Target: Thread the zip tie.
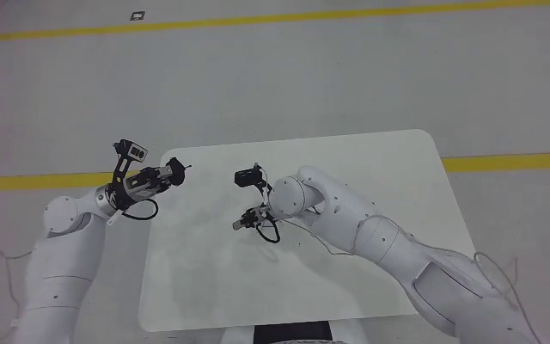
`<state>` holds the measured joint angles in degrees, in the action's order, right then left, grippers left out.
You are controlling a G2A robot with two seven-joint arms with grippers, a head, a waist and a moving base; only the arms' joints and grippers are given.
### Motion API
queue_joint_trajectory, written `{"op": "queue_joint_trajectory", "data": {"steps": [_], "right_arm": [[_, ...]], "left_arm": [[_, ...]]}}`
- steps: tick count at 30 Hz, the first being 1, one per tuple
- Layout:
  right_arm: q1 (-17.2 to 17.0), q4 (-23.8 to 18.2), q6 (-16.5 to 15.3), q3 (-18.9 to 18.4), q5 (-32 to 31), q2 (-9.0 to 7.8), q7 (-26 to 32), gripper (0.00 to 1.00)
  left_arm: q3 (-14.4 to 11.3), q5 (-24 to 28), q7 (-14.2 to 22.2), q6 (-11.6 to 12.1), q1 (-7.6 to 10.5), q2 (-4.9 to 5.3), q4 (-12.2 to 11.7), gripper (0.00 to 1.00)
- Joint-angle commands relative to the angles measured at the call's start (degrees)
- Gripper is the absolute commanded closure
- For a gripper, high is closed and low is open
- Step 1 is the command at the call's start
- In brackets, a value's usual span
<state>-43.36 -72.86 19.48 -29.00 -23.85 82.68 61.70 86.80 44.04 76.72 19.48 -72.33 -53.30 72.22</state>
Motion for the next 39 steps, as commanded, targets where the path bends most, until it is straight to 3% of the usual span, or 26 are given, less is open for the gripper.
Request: {"op": "queue_joint_trajectory", "data": {"steps": [1, 10, 16, 20, 23, 30, 33, 39], "right_arm": [[0.0, 0.0, 0.0, -0.1, 0.0, -0.03, 0.0, 0.00], [-0.6, 0.1, -0.9, 0.0, -0.4, -0.06, -1.0, 0.00], [3.6, 3.4, -10.9, 2.2, -2.7, 1.06, 4.2, 0.00], [7.2, 8.6, -14.3, 4.5, -2.3, 3.49, 5.3, 0.00], [9.4, 12.0, -18.7, 6.8, -1.2, 5.63, 7.5, 0.00], [9.4, 12.0, -18.7, 6.8, -1.2, 5.63, 7.5, 0.00], [8.6, 11.6, -19.4, 8.2, -4.6, 5.69, 6.9, 0.00], [8.7, 14.6, -20.4, 10.0, -7.2, 6.96, 7.1, 0.00]], "left_arm": [[0.0, 0.0, 0.0, 0.0, 0.00, 0.00, 0.0, 1.00], [0.0, 0.0, 0.0, 0.0, 0.00, 0.00, 0.0, 1.00], [0.0, 0.0, 0.0, 0.0, 0.00, 0.00, 0.0, 1.00], [0.0, 0.0, 0.0, 0.0, 0.00, 0.00, 0.0, 1.00], [0.0, 0.0, 0.0, 0.0, 0.00, 0.00, 0.0, 1.00], [0.0, 0.0, 0.0, 0.0, 0.00, 0.00, 0.0, 1.00], [0.0, 0.0, 0.0, 0.0, 0.00, 0.00, 0.0, 1.00], [0.0, 0.0, 0.0, 0.0, 0.00, 0.00, 0.0, 1.00]]}}
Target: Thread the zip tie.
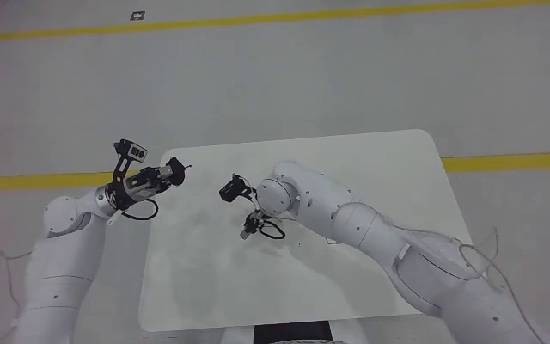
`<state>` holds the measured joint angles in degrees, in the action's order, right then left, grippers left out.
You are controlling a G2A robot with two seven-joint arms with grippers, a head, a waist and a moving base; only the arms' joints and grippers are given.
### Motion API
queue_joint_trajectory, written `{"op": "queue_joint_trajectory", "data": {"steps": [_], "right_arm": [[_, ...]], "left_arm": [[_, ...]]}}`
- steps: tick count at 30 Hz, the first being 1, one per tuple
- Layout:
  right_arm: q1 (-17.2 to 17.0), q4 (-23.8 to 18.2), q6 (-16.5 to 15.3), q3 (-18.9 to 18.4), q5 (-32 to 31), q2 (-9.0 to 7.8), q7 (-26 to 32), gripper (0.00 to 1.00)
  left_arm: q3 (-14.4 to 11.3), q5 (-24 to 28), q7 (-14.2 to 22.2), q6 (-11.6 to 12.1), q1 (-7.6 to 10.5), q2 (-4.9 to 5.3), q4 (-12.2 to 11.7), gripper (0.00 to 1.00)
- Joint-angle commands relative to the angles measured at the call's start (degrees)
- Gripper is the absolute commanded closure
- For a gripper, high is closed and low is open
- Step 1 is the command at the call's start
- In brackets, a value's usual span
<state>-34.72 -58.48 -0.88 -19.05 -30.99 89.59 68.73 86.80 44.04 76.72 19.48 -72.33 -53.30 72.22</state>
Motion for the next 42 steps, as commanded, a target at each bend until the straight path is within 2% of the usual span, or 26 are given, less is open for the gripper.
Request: {"op": "queue_joint_trajectory", "data": {"steps": [1, 6, 13, 18, 19, 20, 21, 25, 26, 33, 42], "right_arm": [[0.0, 0.2, -0.1, 0.1, -0.1, 0.05, 0.1, 0.00], [-0.3, 0.1, -0.3, 0.1, -0.2, 0.03, -0.7, 0.00], [0.0, -0.4, -4.6, 0.3, -2.9, 0.41, -0.5, 0.00], [1.3, 1.5, -7.1, 0.3, -3.6, 1.46, -0.9, 0.00], [1.6, 2.0, -7.3, 0.4, -3.9, 1.71, -0.9, 0.44], [1.9, 2.7, -7.7, 0.4, -4.0, 2.08, -1.0, 0.51], [2.1, 3.3, -8.0, 0.5, -4.1, 2.37, -1.0, 0.52], [2.8, 5.9, -8.4, 1.4, -5.3, 3.74, -1.1, 0.67], [2.9, 6.5, -8.3, 1.5, -5.6, 4.05, -1.2, 0.75], [2.8, 10.7, -9.8, 2.1, -6.2, 5.96, -1.7, 0.76], [2.5, 13.4, -9.9, 2.3, -7.7, 7.52, -2.3, 0.78]], "left_arm": [[0.0, 0.0, 0.0, 0.0, 0.00, 0.00, 0.0, 1.00], [0.0, 0.0, 0.0, 0.0, 0.00, 0.00, 0.0, 1.00], [0.0, 0.0, 0.0, 0.0, 0.00, 0.00, 0.0, 1.00], [0.0, 0.0, 0.0, 0.0, 0.00, 0.00, 0.0, 1.00], [0.0, 0.0, 0.0, 0.0, 0.00, 0.00, 0.0, 1.00], [0.0, 0.0, 0.0, 0.0, 0.00, 0.00, 0.0, 1.00], [0.0, 0.0, 0.0, 0.0, 0.00, 0.00, 0.0, 1.00], [0.0, 0.0, 0.0, 0.0, 0.00, 0.00, 0.0, 1.00], [0.0, 0.0, 0.0, 0.0, 0.00, 0.00, 0.0, 1.00], [0.0, 0.0, 0.0, 0.0, 0.00, 0.00, 0.0, 1.00], [0.0, 0.0, 0.0, 0.0, 0.00, 0.00, 0.0, 1.00]]}}
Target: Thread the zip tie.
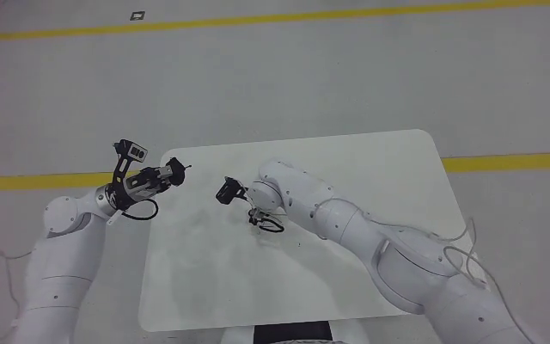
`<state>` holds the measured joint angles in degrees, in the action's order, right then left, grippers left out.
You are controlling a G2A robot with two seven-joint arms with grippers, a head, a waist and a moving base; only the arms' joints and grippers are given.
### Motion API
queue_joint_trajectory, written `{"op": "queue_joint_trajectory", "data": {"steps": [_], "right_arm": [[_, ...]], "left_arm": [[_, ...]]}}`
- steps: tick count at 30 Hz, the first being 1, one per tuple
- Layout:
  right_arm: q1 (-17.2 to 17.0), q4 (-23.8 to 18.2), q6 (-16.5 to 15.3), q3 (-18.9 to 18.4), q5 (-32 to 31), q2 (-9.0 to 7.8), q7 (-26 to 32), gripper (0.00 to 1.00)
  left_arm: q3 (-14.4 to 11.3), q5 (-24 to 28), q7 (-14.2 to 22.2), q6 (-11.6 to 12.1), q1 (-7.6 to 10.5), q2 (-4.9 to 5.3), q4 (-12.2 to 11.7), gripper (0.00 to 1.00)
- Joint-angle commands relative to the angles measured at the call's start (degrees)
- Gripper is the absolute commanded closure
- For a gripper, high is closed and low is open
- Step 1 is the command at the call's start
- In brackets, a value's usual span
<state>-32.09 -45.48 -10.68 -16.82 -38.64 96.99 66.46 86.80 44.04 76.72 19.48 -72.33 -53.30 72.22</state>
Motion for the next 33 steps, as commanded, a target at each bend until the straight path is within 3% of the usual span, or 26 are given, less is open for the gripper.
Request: {"op": "queue_joint_trajectory", "data": {"steps": [1, 11, 22, 33], "right_arm": [[-0.3, 0.8, -0.3, 0.1, -0.2, 0.25, 0.1, 0.77], [-0.8, 4.2, -2.0, 0.0, -1.8, 1.51, -0.8, 0.84], [-1.0, 7.7, -6.3, -0.6, -1.3, 3.05, -1.3, 0.81], [-1.1, 11.0, -7.7, -0.5, -2.3, 4.78, -2.4, 0.82]], "left_arm": [[0.0, 0.0, 0.0, 0.0, 0.00, 0.00, 0.0, 1.00], [0.0, 0.0, 0.0, 0.0, 0.00, 0.00, 0.0, 1.00], [0.0, 0.0, 0.0, 0.0, 0.00, 0.00, 0.0, 1.00], [0.0, 0.0, 0.0, 0.0, 0.00, 0.00, 0.0, 1.00]]}}
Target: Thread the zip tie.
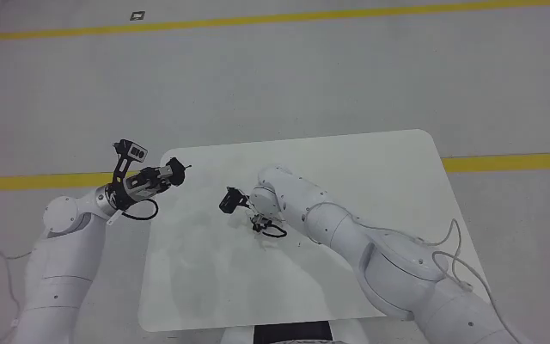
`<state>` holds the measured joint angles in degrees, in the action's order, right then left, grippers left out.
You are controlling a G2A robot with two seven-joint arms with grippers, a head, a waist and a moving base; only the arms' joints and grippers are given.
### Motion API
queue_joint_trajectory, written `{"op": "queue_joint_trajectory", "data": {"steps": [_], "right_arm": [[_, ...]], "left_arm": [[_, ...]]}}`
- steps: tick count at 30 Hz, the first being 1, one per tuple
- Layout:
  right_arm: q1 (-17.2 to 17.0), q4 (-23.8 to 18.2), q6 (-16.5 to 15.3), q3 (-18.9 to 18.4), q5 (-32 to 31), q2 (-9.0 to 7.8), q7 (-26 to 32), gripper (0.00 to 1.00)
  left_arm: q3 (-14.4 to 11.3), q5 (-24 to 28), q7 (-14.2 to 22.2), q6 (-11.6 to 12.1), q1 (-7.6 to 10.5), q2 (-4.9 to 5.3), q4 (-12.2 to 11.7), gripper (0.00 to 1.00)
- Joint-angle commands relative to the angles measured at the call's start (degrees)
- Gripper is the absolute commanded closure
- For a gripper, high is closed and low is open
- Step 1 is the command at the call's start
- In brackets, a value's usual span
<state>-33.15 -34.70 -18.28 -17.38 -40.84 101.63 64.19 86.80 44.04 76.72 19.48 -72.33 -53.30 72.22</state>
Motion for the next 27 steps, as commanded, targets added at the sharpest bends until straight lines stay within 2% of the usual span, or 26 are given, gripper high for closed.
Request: {"op": "queue_joint_trajectory", "data": {"steps": [1, 5, 7, 10, 19, 27], "right_arm": [[-0.1, 0.5, -0.1, 0.1, -0.3, 0.31, -0.2, 0.83], [-0.1, 1.5, 0.0, 0.4, -1.3, 1.01, -0.5, 0.85], [0.0, 2.0, 0.1, 0.5, -1.8, 1.36, -0.6, 0.89], [0.0, 2.7, 0.1, 0.4, -2.1, 1.83, -0.7, 1.00], [0.7, 4.1, 0.2, -0.2, -2.6, 2.90, -0.4, 1.00], [1.8, 2.5, 1.3, -1.5, -2.9, 2.90, 1.8, 1.00]], "left_arm": [[0.0, 0.0, 0.0, 0.0, 0.00, 0.00, 0.0, 1.00], [0.0, 0.0, 0.0, 0.0, 0.00, 0.00, 0.0, 1.00], [0.0, 0.0, 0.0, 0.0, 0.00, 0.00, 0.0, 1.00], [0.0, 0.0, 0.0, 0.0, 0.00, 0.00, 0.0, 1.00], [0.0, 0.0, 0.0, 0.0, 0.00, 0.00, 0.0, 1.00], [0.0, 0.0, 0.0, 0.0, 0.00, 0.00, 0.0, 1.00]]}}
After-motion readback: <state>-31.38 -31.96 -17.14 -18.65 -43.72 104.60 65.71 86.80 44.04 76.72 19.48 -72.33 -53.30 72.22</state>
